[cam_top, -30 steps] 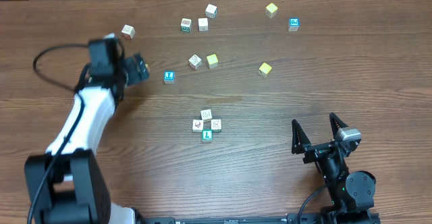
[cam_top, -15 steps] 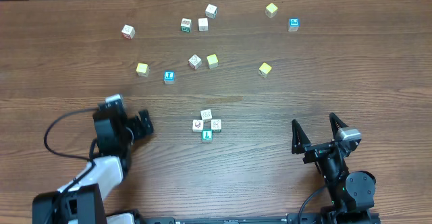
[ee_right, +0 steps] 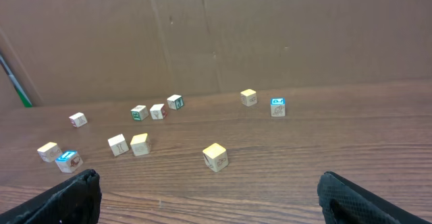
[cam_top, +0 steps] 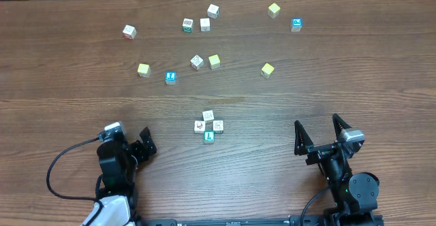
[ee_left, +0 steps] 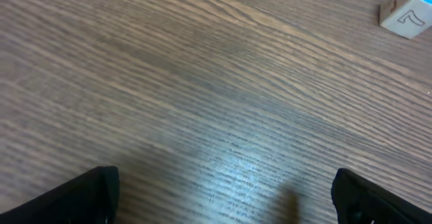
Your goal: Form a circle
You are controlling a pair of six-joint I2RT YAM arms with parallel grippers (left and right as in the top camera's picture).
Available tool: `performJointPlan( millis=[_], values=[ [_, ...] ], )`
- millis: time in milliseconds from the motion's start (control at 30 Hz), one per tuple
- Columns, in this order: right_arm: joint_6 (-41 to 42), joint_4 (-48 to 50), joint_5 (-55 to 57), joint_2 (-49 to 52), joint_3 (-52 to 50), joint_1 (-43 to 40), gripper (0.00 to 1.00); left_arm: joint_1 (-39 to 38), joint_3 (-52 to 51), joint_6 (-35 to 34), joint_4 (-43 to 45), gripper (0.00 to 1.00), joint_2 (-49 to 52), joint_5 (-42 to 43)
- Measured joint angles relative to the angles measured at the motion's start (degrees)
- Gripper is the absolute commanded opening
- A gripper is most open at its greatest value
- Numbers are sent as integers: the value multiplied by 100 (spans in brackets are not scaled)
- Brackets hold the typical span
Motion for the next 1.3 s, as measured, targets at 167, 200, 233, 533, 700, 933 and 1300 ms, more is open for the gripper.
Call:
performJointPlan(
  millis=[167, 200, 233, 533, 700, 933, 1300],
  values=[
    [-2, 0, 0, 0, 0, 0, 100, 0, -26, -96, -885, 100, -754, -68],
    [0, 0, 0, 0, 0, 0, 100, 0, -39, -107, -1102, 100, -955, -79],
    [-2, -2, 0, 0, 0, 0, 100, 0, -50, -111, -1338, 100, -1161, -87],
    [0, 0, 0, -7, 0, 0, 100, 7, -101, -149, -3056, 100, -3320, -192],
    [0, -2, 0, -7, 0, 0, 100, -2, -101, -26, -3067, 100, -4260, -192],
    [0, -2, 0, -7, 0, 0, 100, -546, -101, 688, -3067, 100, -5302, -181],
    [-2, 0, 2, -7, 0, 0, 100, -944, -101, 1628, -3067, 100, -6328, -170]
  ],
)
